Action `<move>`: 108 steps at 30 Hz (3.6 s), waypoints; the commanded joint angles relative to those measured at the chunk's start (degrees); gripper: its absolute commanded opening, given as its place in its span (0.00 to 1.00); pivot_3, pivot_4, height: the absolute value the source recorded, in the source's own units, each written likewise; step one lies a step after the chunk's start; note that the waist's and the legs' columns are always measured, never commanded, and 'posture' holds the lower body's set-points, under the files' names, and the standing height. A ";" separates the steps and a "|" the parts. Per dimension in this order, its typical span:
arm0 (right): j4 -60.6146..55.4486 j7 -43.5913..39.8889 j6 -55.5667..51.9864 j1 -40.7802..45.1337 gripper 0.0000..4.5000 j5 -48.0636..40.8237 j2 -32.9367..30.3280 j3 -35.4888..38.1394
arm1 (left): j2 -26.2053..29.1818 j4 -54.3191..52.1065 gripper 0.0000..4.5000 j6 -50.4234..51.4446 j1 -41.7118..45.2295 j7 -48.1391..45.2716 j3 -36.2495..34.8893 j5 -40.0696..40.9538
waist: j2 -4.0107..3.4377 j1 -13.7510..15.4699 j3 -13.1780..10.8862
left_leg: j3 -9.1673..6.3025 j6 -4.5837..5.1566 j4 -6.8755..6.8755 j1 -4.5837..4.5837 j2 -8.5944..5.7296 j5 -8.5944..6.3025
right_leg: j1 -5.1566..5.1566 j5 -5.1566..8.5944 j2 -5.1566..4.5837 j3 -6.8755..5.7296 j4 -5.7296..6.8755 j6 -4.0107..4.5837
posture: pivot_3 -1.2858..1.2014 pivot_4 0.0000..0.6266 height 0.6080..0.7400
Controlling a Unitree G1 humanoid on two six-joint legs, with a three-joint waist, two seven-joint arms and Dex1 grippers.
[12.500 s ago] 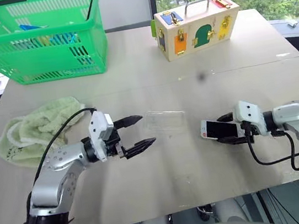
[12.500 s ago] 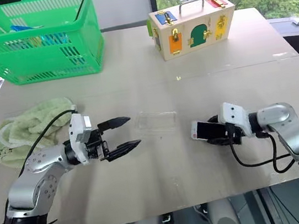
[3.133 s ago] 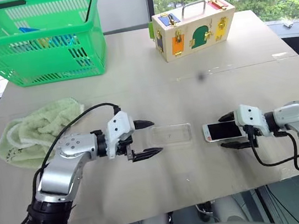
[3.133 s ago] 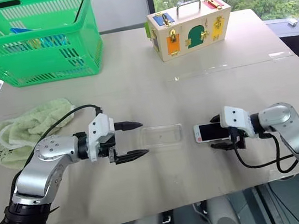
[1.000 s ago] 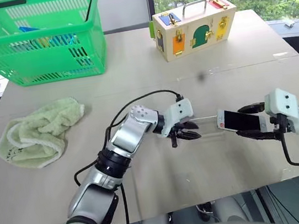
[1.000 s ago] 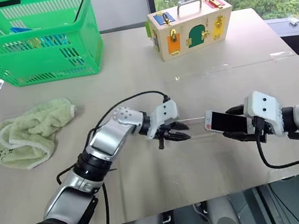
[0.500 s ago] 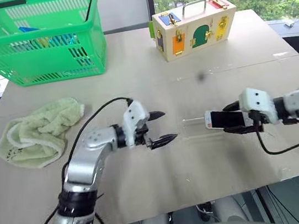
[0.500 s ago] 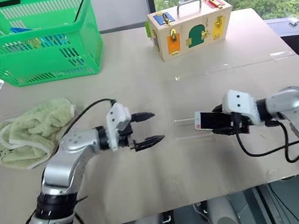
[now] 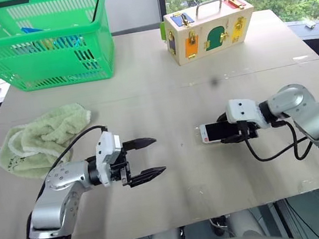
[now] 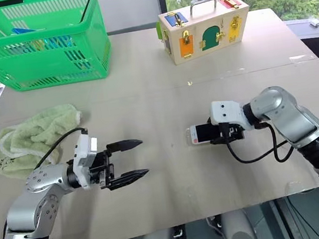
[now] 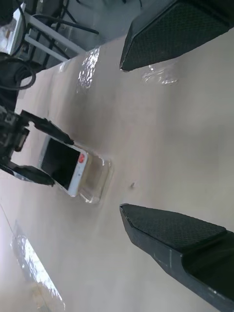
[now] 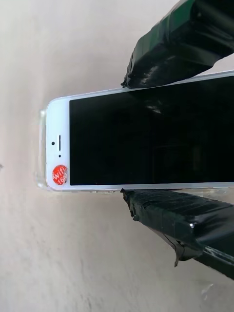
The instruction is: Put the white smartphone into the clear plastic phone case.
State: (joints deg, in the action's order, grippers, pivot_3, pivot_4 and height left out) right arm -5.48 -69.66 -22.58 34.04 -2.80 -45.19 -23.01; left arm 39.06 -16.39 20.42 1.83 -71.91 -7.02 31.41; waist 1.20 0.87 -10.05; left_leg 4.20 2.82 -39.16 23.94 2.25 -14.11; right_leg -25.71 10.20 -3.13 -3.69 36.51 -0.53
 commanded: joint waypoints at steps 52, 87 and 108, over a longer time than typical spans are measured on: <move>1.60 1.40 -7.27 0.91 0.61 9.45 3.98 -2.42 | -0.87 -8.32 1.00 0.64 -0.03 9.14 4.92 2.02 | 0.01 -0.27 0.03 | 0.01 -0.03 0.11 -0.14 0.09 -0.02 | 0.03 0.00 -0.03 -0.10 -0.03 0.01 | 0.52 0.24 1.00; -6.43 8.25 -17.81 -1.35 0.01 -5.35 9.98 5.72 | -0.62 -4.69 1.00 -1.87 0.53 9.22 5.52 -0.57 | -0.14 -0.16 -0.08 | 0.05 -0.08 0.65 0.04 0.06 -0.03 | -0.12 -0.01 0.03 -0.20 -0.55 0.01 | 0.52 0.24 1.00; -11.51 12.70 -13.15 -9.39 0.01 -10.86 8.92 14.55 | -3.50 -0.48 1.00 -1.34 3.79 13.78 10.08 -5.86 | -0.10 0.02 -0.02 | 0.06 -0.07 0.65 -0.01 0.02 -0.02 | 0.04 -0.01 0.01 -0.16 -0.60 0.00 | 0.52 0.24 1.00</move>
State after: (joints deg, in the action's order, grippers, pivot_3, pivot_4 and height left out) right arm -11.92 -58.35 -34.03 25.00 -10.93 -35.51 -12.84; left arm 35.98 -16.47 18.23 4.50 -58.73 2.44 25.52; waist 1.10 0.89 -10.07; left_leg 4.26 2.75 -38.51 23.93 2.27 -14.13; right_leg -25.67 10.19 -3.11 -3.85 35.91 -0.53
